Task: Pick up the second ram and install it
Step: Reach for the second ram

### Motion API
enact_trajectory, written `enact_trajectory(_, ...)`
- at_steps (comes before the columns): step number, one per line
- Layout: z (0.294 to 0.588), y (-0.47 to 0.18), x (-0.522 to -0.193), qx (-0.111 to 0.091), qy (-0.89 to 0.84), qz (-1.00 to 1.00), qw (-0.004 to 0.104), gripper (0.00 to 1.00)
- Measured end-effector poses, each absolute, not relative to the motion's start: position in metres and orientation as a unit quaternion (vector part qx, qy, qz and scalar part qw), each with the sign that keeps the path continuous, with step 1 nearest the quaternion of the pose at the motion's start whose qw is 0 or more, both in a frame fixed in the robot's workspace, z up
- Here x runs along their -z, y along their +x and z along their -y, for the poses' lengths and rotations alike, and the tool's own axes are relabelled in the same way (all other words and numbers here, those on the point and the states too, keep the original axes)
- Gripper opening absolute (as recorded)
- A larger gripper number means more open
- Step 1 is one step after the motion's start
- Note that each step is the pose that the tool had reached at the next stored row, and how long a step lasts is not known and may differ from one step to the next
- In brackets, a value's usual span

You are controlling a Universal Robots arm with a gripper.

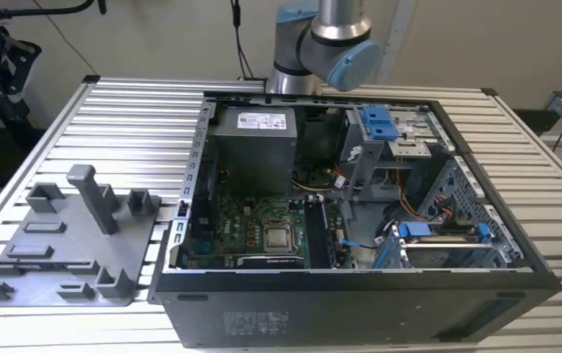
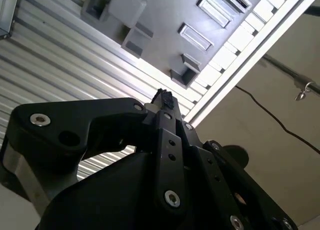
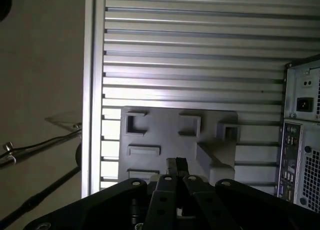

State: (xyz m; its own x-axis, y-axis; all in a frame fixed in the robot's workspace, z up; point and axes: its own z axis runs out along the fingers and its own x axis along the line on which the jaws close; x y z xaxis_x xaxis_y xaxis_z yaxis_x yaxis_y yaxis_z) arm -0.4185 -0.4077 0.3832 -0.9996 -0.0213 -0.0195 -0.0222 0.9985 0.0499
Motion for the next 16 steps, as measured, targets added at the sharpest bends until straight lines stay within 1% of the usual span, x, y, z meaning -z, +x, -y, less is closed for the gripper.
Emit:
enact_trajectory(6,0.41,-0.419,-0.383,-0.025,-0.011,-1.0,0.009,0.11)
enact_trajectory(16,0.43,-0.418,-0.382,-0.025,-0.011,-1.0,0.007,0.11)
